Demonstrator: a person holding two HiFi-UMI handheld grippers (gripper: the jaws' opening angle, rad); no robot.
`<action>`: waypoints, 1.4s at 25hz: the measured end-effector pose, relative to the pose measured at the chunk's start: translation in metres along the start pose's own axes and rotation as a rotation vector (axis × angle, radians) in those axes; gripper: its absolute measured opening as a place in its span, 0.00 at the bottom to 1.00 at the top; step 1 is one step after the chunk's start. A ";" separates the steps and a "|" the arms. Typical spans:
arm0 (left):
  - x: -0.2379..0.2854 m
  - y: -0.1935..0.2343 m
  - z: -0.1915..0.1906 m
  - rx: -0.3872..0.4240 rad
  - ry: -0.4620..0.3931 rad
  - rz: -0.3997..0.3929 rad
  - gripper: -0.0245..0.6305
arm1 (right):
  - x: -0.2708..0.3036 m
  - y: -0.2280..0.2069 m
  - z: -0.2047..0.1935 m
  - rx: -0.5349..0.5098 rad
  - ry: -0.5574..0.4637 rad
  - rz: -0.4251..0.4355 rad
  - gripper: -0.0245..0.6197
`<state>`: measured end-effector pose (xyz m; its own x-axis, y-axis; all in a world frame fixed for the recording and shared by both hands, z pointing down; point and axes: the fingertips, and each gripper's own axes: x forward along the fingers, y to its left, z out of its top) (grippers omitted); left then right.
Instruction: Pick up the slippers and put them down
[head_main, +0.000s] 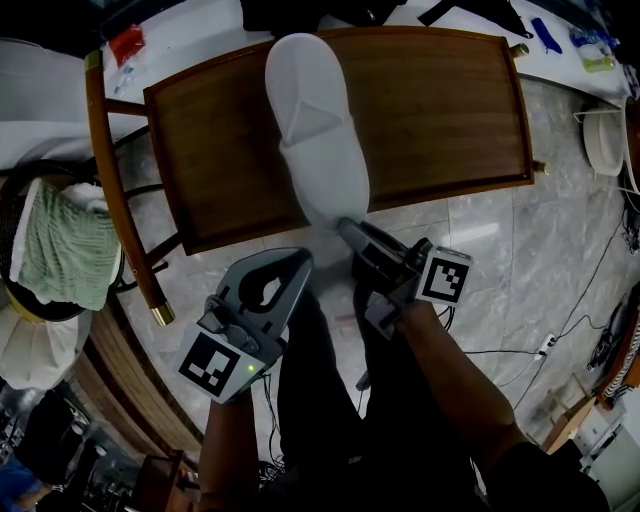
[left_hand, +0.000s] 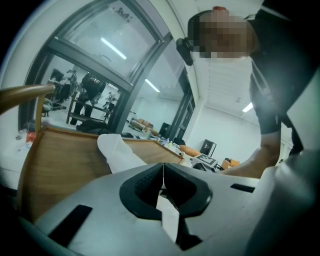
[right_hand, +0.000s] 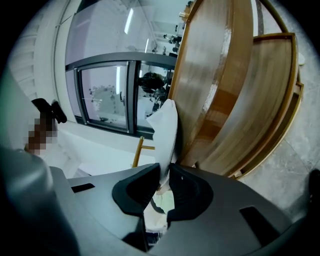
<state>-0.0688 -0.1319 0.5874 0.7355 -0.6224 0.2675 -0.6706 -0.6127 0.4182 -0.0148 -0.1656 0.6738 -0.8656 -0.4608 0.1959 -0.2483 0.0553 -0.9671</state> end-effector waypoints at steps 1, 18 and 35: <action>0.000 0.000 0.000 0.000 -0.001 0.001 0.06 | 0.001 0.001 0.000 -0.003 0.006 0.001 0.12; 0.002 -0.003 -0.003 0.007 -0.003 -0.010 0.06 | -0.004 -0.008 -0.006 0.019 0.019 -0.023 0.24; -0.048 -0.043 0.154 0.129 -0.088 0.034 0.06 | -0.063 0.195 0.054 -0.362 -0.007 0.149 0.10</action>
<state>-0.0900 -0.1507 0.4225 0.7049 -0.6806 0.1997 -0.7057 -0.6448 0.2935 0.0150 -0.1738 0.4641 -0.9011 -0.4301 0.0554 -0.2588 0.4308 -0.8645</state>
